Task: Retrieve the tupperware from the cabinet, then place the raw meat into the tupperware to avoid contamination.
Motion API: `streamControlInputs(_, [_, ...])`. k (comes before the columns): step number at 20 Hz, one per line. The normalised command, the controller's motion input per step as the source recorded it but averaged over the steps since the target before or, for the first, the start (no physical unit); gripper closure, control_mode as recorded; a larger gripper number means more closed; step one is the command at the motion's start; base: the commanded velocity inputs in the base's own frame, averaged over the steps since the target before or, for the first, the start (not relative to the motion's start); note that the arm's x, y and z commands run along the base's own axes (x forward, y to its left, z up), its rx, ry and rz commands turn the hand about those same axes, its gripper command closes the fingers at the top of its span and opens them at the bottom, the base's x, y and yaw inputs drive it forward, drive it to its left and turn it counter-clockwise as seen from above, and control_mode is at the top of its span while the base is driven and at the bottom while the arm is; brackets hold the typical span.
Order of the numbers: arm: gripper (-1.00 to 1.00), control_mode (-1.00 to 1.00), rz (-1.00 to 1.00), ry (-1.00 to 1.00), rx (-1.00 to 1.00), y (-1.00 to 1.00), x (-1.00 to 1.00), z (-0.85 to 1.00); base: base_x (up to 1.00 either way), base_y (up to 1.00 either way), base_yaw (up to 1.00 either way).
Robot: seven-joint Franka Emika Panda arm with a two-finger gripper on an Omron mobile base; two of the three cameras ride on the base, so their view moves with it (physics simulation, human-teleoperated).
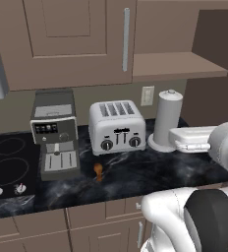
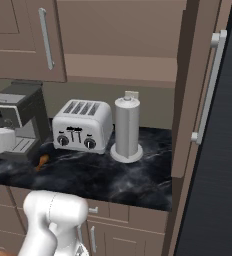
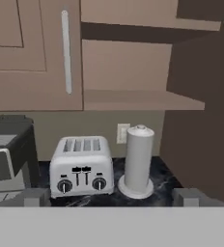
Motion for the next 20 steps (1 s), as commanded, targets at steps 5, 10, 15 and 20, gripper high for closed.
streamControlInputs(5, [-1.0, -1.0, 0.19, -0.23, 0.14, 0.17, 0.09, 0.0, 0.0, 0.0, 0.0])
streamControlInputs(10, [-1.0, -1.0, 0.17, -0.29, 0.1, 0.18, 0.12, 0.01, 0.0, 0.0, 0.0])
streamControlInputs(15, [-1.0, -1.0, 0.13, -0.32, 0.07, 0.14, 0.06, 0.06, 0.0, 0.0, 0.0])
streamControlInputs(20, [-1.0, -1.0, 0.09, -0.32, 0.04, 0.1, 0.05, 0.04, 0.0, 0.0, 0.0])
